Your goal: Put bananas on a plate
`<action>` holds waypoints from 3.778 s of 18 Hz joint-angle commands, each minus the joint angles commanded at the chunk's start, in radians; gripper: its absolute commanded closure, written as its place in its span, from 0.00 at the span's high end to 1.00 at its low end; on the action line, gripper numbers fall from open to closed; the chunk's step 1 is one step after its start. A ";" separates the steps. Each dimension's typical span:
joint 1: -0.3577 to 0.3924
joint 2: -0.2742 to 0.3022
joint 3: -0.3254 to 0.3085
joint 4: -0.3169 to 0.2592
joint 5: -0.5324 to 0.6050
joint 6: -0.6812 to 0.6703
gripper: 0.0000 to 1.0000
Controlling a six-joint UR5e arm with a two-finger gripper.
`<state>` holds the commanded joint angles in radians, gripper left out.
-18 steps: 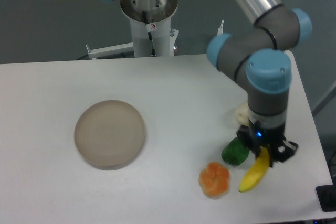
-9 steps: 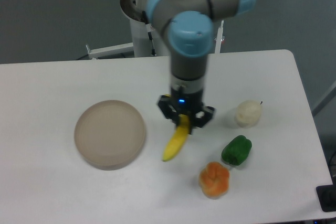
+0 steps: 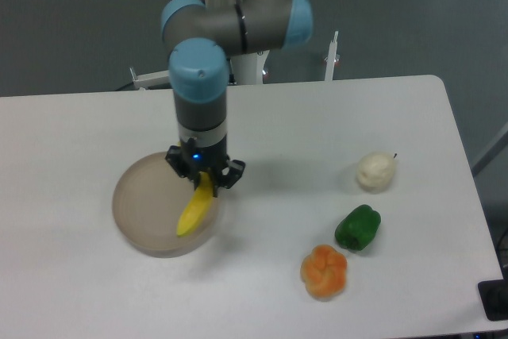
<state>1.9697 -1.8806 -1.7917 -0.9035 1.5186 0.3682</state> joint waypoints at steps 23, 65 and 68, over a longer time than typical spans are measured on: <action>-0.068 -0.087 -0.074 0.095 0.049 0.106 0.19; 0.373 0.000 0.130 0.072 0.107 0.787 1.00; 0.382 0.005 0.143 0.074 0.109 0.824 1.00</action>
<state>2.3516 -1.8760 -1.6491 -0.8299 1.6275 1.1918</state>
